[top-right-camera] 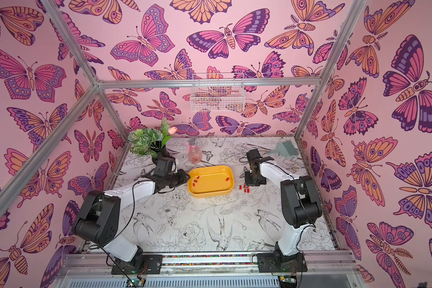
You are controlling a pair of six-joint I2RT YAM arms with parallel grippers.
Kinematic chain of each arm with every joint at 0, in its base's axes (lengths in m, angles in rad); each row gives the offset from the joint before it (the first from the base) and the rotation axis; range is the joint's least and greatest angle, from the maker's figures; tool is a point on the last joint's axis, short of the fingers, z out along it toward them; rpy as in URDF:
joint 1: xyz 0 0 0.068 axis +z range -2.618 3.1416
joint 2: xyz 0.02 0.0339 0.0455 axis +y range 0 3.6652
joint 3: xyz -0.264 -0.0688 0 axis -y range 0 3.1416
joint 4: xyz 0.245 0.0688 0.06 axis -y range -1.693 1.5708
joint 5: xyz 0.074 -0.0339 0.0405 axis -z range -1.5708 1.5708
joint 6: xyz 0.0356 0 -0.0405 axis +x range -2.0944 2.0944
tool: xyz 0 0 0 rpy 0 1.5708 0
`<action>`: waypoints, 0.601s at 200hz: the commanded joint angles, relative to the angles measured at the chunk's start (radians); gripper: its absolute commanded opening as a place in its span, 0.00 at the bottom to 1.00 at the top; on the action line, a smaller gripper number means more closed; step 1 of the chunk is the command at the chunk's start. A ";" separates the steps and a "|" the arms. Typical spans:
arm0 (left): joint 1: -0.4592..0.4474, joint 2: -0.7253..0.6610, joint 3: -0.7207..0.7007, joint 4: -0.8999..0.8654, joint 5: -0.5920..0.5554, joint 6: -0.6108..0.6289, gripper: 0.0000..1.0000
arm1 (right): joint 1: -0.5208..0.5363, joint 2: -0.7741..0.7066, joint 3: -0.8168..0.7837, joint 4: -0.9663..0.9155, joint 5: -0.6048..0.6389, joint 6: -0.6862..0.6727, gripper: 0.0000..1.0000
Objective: Take the screw protection sleeves out of the storage box
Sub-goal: Place the screw protection sleeve at the center of the board.
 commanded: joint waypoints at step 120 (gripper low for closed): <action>-0.005 0.017 0.022 -0.023 -0.011 0.017 0.30 | -0.028 0.086 0.016 -0.003 -0.048 -0.019 0.07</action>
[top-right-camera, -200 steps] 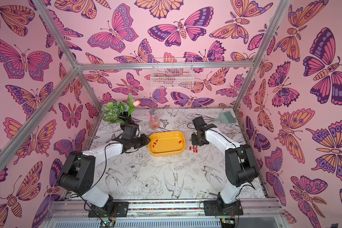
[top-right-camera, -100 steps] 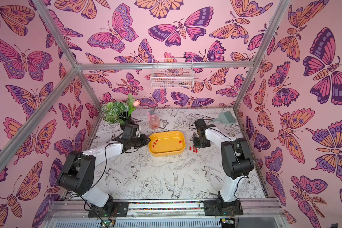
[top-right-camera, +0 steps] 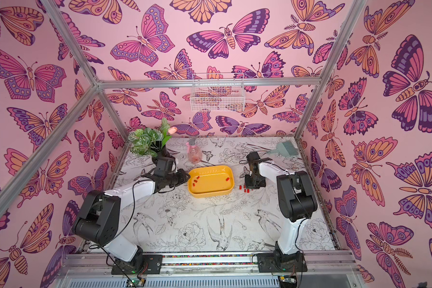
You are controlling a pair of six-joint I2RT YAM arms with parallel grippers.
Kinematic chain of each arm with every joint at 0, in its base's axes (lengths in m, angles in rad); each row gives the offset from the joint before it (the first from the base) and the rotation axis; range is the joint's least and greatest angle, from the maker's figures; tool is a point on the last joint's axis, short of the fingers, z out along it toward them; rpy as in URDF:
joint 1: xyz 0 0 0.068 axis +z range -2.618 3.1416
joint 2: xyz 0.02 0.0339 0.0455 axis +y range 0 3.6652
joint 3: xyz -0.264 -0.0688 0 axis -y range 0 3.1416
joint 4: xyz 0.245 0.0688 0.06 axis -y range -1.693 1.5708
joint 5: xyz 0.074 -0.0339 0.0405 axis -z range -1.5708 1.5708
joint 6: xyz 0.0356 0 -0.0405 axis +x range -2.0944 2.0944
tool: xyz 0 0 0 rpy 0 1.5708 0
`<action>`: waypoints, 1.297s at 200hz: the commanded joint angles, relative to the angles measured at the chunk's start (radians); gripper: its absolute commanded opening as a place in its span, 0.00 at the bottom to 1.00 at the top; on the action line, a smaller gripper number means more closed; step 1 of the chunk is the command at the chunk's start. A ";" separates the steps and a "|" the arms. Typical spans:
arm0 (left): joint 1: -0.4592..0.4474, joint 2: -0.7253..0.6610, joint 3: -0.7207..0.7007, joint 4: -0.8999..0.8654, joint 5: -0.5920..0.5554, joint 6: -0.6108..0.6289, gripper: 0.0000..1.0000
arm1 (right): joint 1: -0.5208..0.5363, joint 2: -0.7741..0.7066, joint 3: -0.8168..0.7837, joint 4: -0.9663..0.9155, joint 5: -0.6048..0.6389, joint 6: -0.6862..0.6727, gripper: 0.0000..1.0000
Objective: Take the screw protection sleeves out of the storage box
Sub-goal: Place the screw protection sleeve at the center of the board.
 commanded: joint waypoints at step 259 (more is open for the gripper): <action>-0.010 0.014 0.021 -0.022 -0.012 0.021 0.30 | 0.192 -0.409 -0.059 0.125 0.164 0.035 0.29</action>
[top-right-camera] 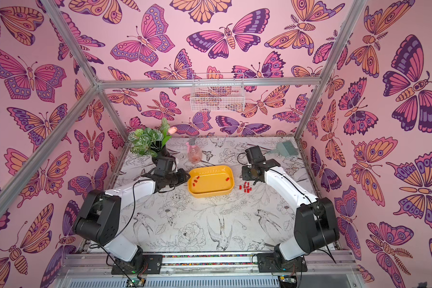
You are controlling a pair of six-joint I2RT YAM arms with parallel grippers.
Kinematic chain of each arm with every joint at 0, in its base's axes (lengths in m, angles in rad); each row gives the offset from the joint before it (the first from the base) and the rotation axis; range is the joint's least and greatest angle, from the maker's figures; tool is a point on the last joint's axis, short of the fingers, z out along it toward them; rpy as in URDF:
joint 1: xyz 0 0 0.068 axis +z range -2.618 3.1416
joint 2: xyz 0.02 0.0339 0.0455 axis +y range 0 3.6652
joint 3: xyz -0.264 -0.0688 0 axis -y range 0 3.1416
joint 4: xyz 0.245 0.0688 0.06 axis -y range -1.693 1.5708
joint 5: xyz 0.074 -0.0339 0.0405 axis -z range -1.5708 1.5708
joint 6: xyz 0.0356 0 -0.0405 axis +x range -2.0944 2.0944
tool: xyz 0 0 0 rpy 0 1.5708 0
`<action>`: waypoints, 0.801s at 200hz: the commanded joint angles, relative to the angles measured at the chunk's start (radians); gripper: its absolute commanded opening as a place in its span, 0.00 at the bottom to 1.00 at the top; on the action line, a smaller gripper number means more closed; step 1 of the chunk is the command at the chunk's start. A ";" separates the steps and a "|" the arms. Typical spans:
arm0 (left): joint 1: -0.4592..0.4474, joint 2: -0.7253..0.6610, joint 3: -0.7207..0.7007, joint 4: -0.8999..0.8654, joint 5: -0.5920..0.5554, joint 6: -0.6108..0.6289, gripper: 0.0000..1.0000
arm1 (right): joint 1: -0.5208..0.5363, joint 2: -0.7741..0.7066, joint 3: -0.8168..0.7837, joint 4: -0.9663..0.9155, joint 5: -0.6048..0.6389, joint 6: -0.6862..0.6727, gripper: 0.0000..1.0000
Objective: Take the screw protection sleeves out of the storage box
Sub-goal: Place the screw protection sleeve at the center of the board, then pick up the screw protection sleeve from the storage box.
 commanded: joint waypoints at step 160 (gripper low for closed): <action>-0.008 0.010 0.016 -0.020 -0.013 0.020 0.30 | 0.285 0.355 0.225 0.286 -0.168 0.167 0.30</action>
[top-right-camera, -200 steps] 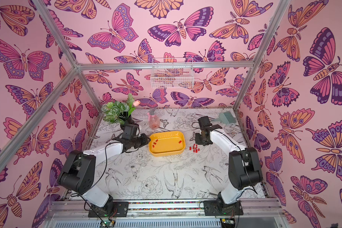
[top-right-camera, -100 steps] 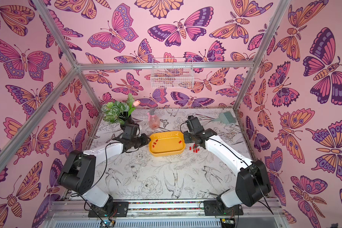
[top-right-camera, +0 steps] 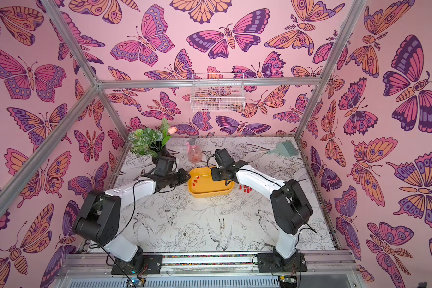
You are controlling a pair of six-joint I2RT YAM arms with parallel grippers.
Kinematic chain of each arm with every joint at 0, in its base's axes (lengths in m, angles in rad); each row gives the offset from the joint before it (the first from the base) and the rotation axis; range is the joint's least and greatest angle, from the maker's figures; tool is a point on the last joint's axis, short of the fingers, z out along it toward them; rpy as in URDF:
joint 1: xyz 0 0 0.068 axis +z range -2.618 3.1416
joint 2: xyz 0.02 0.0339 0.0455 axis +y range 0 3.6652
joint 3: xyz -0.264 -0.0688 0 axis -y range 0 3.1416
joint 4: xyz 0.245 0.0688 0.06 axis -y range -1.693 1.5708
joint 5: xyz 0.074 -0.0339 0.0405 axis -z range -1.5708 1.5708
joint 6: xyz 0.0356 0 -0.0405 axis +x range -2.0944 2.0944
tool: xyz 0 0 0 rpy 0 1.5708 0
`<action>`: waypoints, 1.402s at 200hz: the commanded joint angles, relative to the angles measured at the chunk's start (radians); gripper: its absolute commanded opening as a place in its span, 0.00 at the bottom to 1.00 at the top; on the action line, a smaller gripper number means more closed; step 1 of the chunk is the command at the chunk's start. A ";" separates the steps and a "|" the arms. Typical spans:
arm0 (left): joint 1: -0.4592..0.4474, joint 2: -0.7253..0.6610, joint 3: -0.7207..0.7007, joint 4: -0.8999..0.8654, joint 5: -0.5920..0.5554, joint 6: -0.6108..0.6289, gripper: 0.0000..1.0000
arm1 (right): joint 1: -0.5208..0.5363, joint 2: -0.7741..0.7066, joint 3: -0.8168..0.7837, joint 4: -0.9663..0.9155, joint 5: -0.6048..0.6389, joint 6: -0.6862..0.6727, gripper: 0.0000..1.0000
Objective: Take the screw protection sleeves out of the storage box
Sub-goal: Pick up the screw protection sleeve from the storage box.
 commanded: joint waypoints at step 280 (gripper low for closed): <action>-0.004 0.019 0.017 -0.022 0.009 0.014 0.30 | 0.071 0.462 0.383 -0.006 -0.088 0.167 0.31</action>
